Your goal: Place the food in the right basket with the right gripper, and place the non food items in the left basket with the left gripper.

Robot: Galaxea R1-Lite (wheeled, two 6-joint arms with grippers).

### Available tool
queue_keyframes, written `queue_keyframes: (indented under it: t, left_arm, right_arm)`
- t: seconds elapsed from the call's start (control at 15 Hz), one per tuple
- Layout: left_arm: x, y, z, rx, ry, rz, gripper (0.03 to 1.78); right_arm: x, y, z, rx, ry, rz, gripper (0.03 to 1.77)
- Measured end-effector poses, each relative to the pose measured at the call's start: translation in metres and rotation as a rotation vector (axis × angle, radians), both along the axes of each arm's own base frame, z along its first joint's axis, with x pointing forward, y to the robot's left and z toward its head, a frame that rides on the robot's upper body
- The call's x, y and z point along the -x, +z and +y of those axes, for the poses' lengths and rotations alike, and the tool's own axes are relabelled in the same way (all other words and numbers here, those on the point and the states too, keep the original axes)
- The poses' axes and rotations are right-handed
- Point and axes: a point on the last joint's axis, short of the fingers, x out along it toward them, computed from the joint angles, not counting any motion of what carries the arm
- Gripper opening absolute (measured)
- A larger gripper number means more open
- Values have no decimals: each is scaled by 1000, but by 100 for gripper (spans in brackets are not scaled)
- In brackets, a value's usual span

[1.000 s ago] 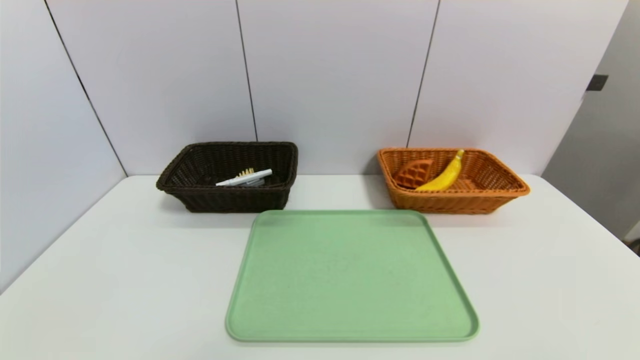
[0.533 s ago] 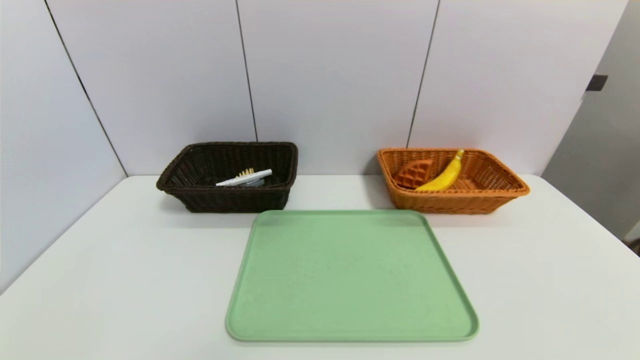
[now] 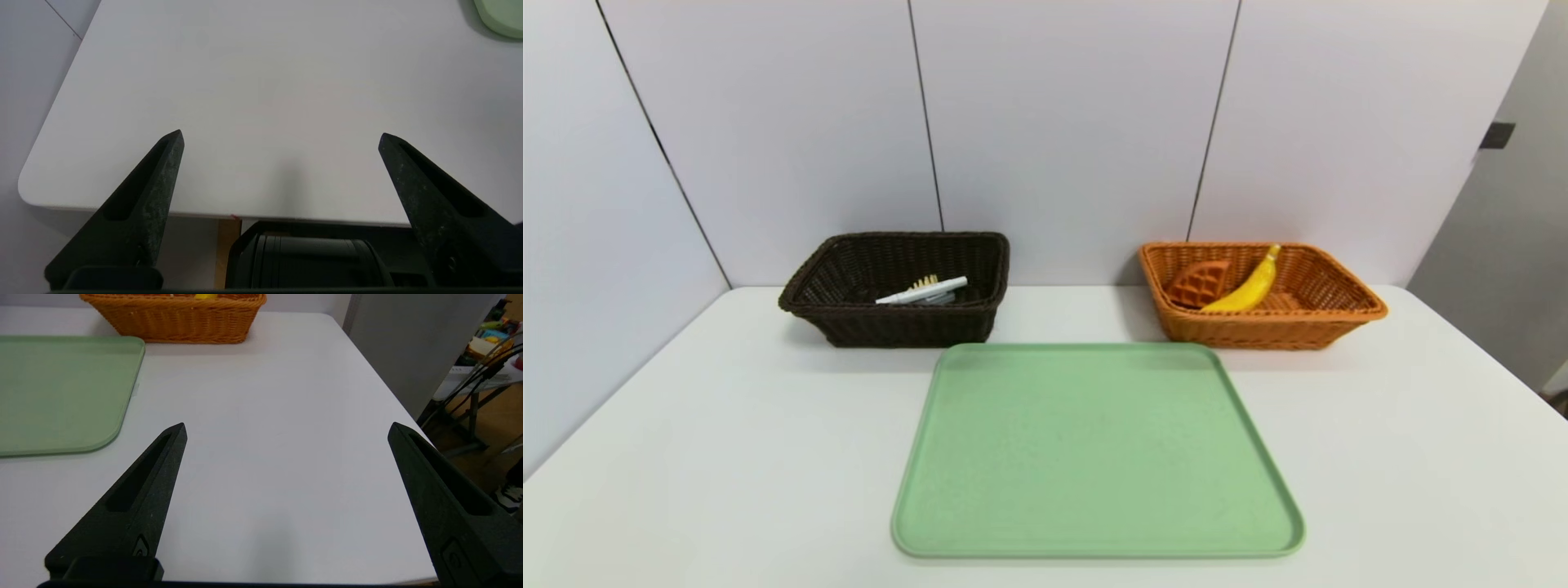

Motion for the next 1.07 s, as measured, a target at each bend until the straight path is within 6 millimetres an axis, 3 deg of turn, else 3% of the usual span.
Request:
queue_keyframes:
  t: [0.4,0.6,1.07]
  left_arm:
    - [-43,-36,-1,-77,-51,-236,169]
    - [-47,-42,-2,-80,-128,-283,169]
    - [-44,-51,-3,-23,-143,-325,169]
  right_arm:
    - [-28,-32,2,25,93,-156,169]
    - [-34,-48,3,11,128,-103,170]
    - [-35,-55,4,14,198,-69,170]
